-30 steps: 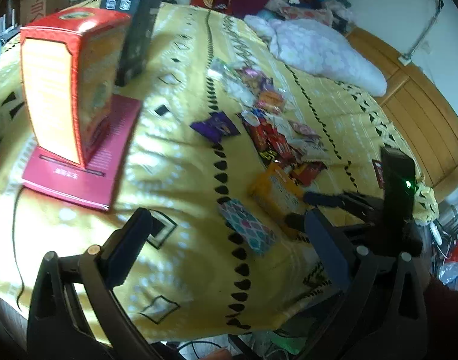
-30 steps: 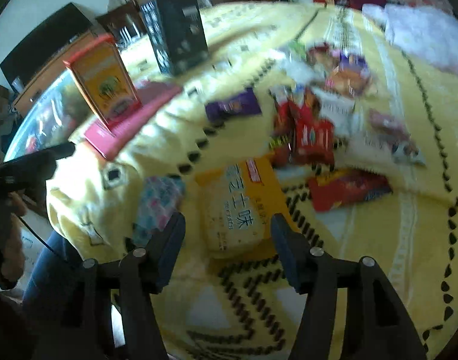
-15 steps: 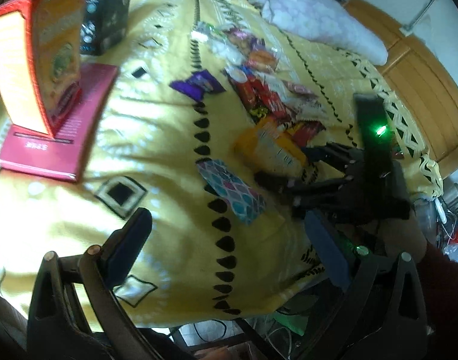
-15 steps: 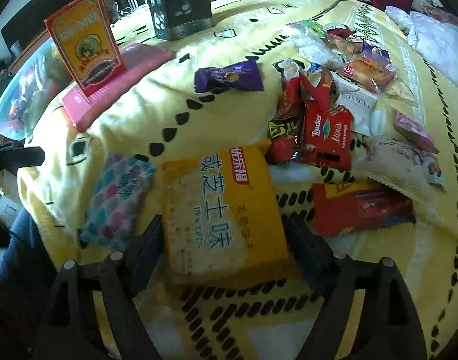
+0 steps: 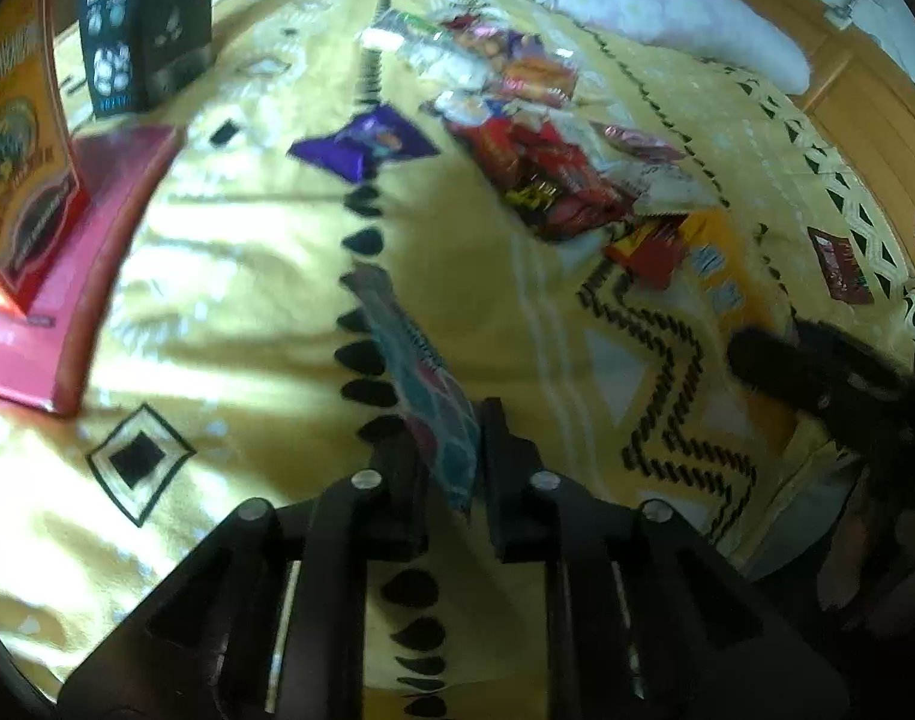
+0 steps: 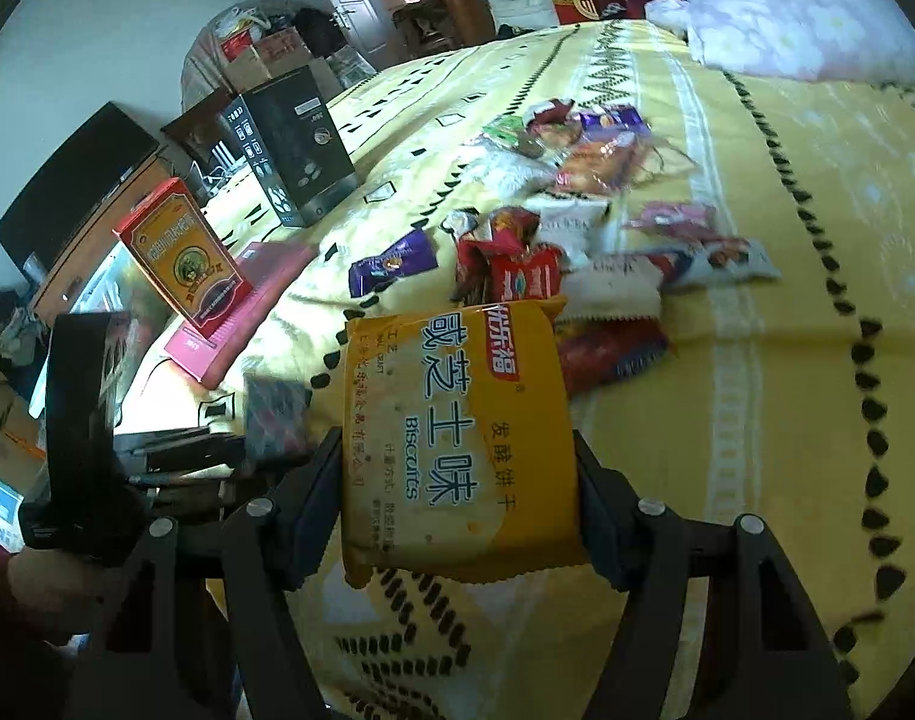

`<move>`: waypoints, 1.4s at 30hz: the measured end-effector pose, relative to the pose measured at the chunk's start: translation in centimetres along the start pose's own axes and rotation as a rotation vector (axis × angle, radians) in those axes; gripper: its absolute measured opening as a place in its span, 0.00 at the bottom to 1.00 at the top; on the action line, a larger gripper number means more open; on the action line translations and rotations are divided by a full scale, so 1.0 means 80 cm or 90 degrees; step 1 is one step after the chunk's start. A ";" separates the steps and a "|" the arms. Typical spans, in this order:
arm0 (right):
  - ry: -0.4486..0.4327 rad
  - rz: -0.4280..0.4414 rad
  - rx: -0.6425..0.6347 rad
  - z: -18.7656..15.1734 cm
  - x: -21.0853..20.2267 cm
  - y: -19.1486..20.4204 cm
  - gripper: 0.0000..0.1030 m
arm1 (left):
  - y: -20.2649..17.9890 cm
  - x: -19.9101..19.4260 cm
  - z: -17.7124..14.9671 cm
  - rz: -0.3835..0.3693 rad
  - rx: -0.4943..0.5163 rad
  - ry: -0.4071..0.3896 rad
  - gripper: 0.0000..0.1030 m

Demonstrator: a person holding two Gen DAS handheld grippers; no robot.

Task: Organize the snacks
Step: 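Carry the teal packet and yellow biscuit packet over the clear bowl, then hold both packets above the clear bowl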

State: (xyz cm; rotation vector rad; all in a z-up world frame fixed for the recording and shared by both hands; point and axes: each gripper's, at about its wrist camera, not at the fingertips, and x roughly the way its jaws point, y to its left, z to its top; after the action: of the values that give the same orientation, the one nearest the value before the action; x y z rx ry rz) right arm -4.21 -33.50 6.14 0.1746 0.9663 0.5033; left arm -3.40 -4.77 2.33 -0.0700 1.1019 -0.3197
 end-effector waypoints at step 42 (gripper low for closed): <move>-0.154 0.193 -0.260 0.248 -0.020 0.392 0.70 | 0.270 -0.348 0.055 0.326 -0.173 -0.381 0.14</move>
State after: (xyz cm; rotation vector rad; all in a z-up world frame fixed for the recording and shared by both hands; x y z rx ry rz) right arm 0.94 -5.36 29.81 0.0112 0.5869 0.9246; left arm -6.20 23.34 23.79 -0.1130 0.5307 0.3023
